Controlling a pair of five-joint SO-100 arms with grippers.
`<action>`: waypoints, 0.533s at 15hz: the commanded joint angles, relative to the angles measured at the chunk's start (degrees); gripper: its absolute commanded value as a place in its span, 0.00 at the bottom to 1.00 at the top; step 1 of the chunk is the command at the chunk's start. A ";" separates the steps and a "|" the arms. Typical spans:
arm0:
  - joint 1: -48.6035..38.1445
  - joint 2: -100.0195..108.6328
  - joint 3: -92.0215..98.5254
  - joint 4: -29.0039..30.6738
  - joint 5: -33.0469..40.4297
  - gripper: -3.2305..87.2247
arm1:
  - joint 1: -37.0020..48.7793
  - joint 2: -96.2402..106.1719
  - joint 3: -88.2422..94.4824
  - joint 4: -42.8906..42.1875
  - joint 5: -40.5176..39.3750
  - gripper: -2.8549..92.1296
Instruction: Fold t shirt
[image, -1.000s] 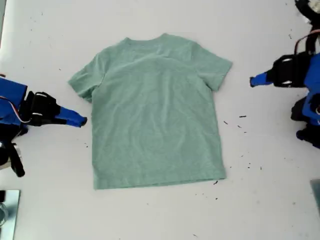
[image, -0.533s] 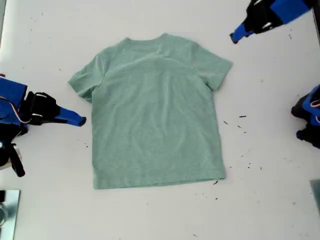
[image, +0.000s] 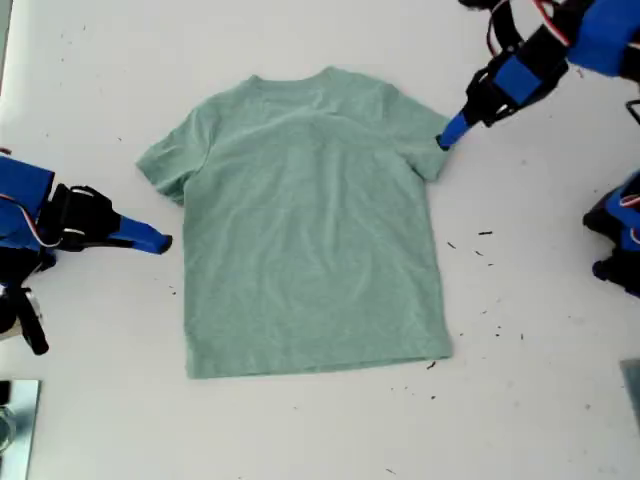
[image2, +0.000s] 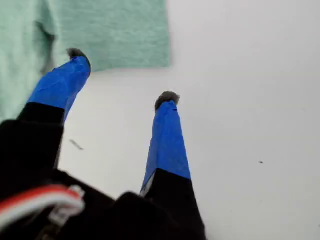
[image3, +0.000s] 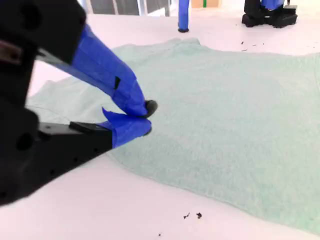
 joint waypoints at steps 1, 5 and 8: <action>0.53 0.53 0.26 -0.44 -0.18 0.03 | 2.20 2.55 8.00 -12.48 -1.05 0.33; 0.44 0.53 0.26 -0.44 -0.35 0.03 | 1.85 1.32 5.45 -11.25 -0.88 0.33; 0.44 0.53 0.26 -0.44 -0.53 0.03 | -0.62 2.99 -14.06 9.49 -1.85 0.32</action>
